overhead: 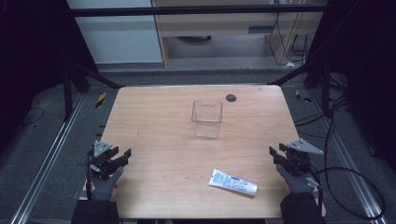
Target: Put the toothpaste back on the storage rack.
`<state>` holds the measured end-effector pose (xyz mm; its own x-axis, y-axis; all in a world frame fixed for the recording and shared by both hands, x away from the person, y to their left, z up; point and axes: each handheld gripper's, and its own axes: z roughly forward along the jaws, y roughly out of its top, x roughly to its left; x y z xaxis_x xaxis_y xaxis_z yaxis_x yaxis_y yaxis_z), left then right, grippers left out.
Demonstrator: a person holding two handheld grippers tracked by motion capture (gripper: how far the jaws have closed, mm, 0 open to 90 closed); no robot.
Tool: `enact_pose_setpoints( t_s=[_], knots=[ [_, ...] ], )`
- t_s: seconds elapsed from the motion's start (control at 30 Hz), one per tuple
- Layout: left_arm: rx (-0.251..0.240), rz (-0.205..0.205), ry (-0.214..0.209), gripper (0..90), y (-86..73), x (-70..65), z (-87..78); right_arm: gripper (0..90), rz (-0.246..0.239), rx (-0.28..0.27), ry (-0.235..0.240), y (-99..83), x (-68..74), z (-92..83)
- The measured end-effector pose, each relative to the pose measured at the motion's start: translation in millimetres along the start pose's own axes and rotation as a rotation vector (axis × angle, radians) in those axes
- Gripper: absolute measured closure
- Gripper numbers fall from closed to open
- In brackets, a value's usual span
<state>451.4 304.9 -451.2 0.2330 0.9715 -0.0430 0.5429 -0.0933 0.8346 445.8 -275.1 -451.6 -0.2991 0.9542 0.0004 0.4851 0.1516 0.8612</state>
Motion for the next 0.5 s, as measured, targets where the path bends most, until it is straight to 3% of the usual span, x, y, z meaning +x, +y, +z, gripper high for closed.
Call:
enact_pose_setpoints(
  t_s=[0.13,0.33,0.37,0.4,0.5],
  knots=[
    [-0.005,0.006,0.011,48.4,-0.7,-2.2,-3.1,57.8,-0.007,-0.004,0.031,2.5,5.9,-4.8],
    [-0.008,0.011,0.016,50.7,-0.6,-3.6,-3.8,69.3,-0.044,0.019,0.148,7.5,23.5,-13.7],
    [-0.008,0.011,0.016,50.7,-0.6,-3.6,-3.8,69.3,-0.044,0.019,0.148,7.5,23.5,-13.7],
    [-0.004,0.017,0.016,50.7,-1.0,-4.8,-2.9,73.6,-0.054,0.031,0.19,9.1,29.7,-15.4],
    [-0.004,0.026,0.018,50.3,-1.6,-5.9,-2.7,79.5,-0.071,0.049,0.238,10.5,38.3,-16.6]
  ],
)
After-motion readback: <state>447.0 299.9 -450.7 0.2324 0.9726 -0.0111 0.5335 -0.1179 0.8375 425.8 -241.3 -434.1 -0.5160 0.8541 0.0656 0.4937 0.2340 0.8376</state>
